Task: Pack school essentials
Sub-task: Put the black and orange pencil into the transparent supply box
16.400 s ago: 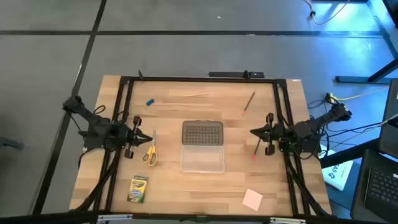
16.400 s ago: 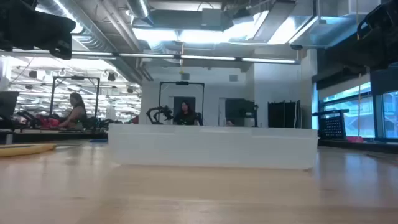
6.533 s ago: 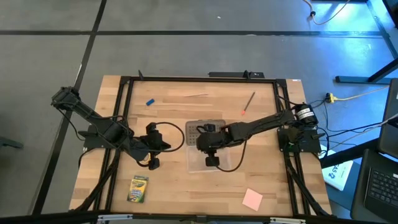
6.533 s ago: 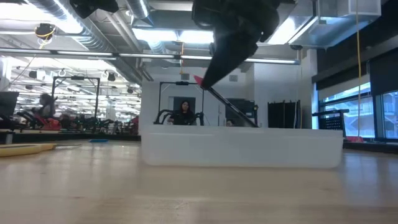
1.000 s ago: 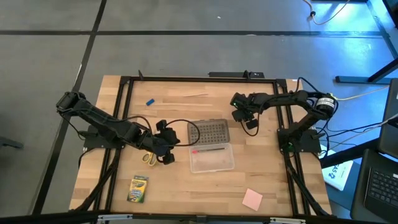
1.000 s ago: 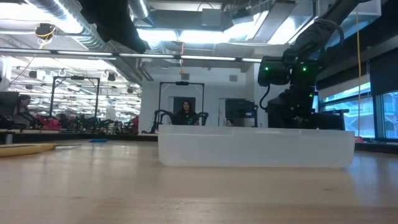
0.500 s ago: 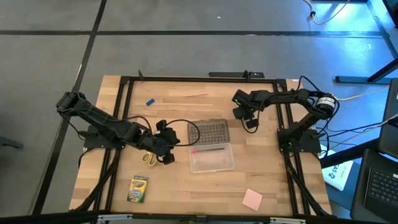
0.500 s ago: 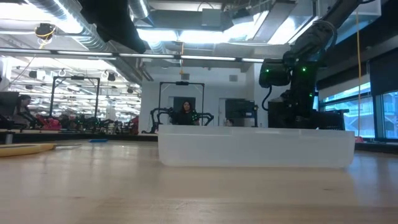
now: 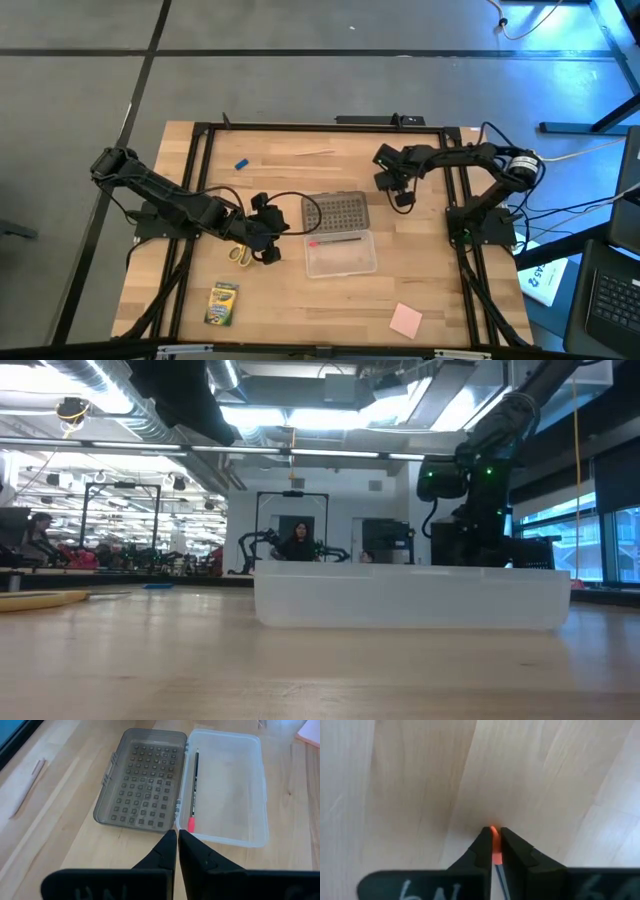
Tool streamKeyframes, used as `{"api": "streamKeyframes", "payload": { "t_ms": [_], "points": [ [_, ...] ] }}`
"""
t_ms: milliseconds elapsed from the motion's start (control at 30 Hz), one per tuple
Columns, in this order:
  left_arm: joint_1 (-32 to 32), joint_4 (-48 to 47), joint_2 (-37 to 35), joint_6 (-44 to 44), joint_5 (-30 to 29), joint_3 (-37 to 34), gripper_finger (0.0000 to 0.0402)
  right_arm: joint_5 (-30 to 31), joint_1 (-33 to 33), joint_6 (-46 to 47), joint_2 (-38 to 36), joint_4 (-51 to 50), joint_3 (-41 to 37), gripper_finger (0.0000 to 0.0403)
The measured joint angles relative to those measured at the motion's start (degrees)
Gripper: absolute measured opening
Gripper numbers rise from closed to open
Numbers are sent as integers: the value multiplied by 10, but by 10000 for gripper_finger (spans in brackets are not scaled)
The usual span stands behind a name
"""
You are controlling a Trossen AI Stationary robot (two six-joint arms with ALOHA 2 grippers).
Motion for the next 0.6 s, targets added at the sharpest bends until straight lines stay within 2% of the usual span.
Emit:
{"api": "streamKeyframes", "payload": {
  "t_ms": [167, 333, 600],
  "points": [
    [0, 0, 0, 0, 0, 0, 14, -1, 5, 79, 5, -42, 33, 24],
    [0, 0, 0, 0, 0, 0, 14, 47, 30, 133, 4, -92, 79, 22],
    [0, 0, 0, 0, 0, 0, 14, 31, 87, 218, 3, -169, 157, 22]
  ]
}}
